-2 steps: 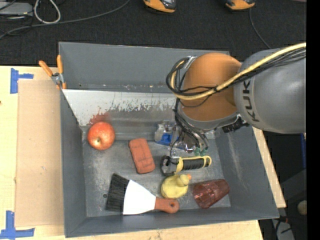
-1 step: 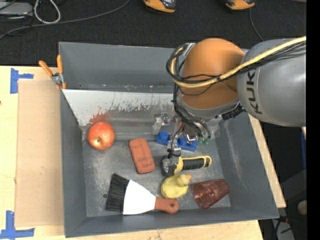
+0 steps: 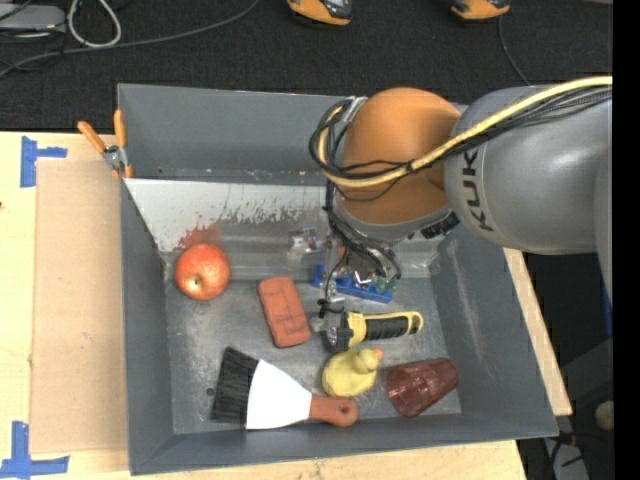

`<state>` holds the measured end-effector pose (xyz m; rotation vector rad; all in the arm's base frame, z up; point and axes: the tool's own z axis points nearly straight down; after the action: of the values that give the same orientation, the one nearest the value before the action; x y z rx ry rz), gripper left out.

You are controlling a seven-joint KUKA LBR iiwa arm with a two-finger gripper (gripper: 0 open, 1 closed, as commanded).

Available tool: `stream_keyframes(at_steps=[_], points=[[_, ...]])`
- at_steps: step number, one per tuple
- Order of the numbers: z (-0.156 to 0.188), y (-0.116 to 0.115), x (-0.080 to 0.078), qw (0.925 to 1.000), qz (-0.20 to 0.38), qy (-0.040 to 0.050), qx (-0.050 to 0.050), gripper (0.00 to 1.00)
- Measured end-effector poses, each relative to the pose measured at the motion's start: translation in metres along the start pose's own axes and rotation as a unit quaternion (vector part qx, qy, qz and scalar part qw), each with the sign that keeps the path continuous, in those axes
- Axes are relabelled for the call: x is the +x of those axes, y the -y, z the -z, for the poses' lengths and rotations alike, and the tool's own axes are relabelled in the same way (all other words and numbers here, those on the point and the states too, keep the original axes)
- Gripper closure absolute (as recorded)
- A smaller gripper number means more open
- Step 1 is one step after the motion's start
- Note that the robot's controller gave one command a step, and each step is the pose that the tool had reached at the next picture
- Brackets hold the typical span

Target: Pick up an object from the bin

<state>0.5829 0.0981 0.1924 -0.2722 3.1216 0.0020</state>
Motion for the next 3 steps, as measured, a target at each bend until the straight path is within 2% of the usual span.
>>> stream_keyframes(at_steps=[2, 3], points=[[-0.061, 0.010, 0.036, 0.9999, -0.013, -0.0029, 0.000, 0.00], [-0.085, -0.006, 0.049, 0.9961, 0.088, -0.0037, -0.001, 0.00]])
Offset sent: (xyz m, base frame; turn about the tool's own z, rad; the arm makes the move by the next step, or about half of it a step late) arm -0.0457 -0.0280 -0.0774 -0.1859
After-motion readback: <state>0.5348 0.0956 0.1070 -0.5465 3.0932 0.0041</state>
